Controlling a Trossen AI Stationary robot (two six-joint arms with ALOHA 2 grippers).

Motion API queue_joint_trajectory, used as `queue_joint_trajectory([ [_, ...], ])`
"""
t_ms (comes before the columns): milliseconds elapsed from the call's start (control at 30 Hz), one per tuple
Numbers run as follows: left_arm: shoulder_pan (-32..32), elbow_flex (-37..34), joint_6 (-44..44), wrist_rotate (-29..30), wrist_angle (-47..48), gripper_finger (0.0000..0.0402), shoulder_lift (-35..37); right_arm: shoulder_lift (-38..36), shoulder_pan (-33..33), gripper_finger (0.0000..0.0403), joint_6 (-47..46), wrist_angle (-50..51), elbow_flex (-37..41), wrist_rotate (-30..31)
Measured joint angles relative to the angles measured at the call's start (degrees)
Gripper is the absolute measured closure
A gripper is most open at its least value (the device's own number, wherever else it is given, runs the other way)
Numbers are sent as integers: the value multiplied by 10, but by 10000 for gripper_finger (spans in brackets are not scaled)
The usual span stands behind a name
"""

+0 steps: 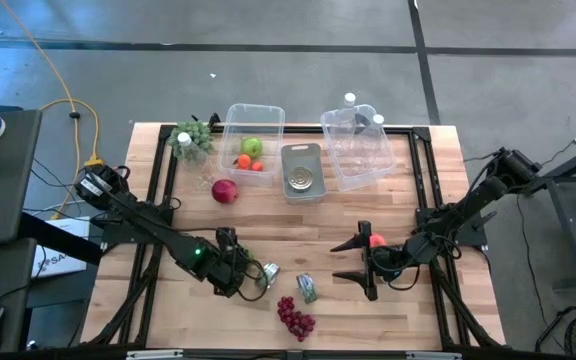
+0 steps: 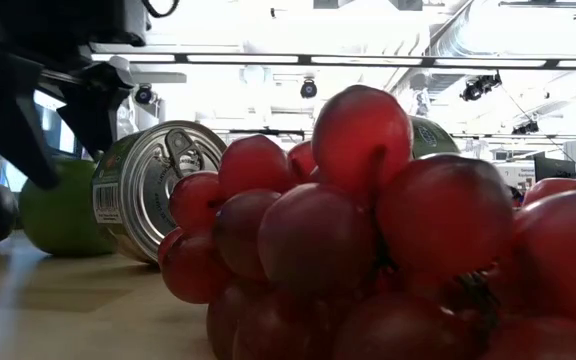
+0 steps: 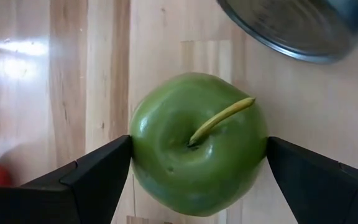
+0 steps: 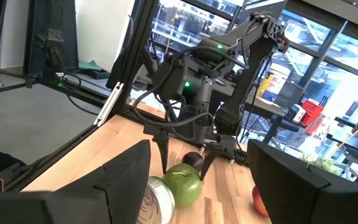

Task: Pick & Place Food Item
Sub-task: Put the green apple into the left transparent bin

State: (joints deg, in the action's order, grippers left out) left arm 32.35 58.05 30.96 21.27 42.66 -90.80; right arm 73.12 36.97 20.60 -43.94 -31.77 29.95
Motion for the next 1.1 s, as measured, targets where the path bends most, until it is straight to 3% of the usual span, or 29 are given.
queue_joint_trajectory([
  [233, -18, 0, -6, 2, 3, 44, -42, 0, 0, 144, 0, 0, 0, -1],
  [533, -36, -3, -7, -32, -4, 44, -46, 0, 0, 144, 0, 0, 0, -1],
  [867, -38, -17, -16, -26, -24, 46, -47, 0, 0, 144, 0, 0, 0, -1],
  [1100, -38, -18, -31, -25, -25, 91, -47, 0, 0, 144, 1, 0, 0, -1],
])
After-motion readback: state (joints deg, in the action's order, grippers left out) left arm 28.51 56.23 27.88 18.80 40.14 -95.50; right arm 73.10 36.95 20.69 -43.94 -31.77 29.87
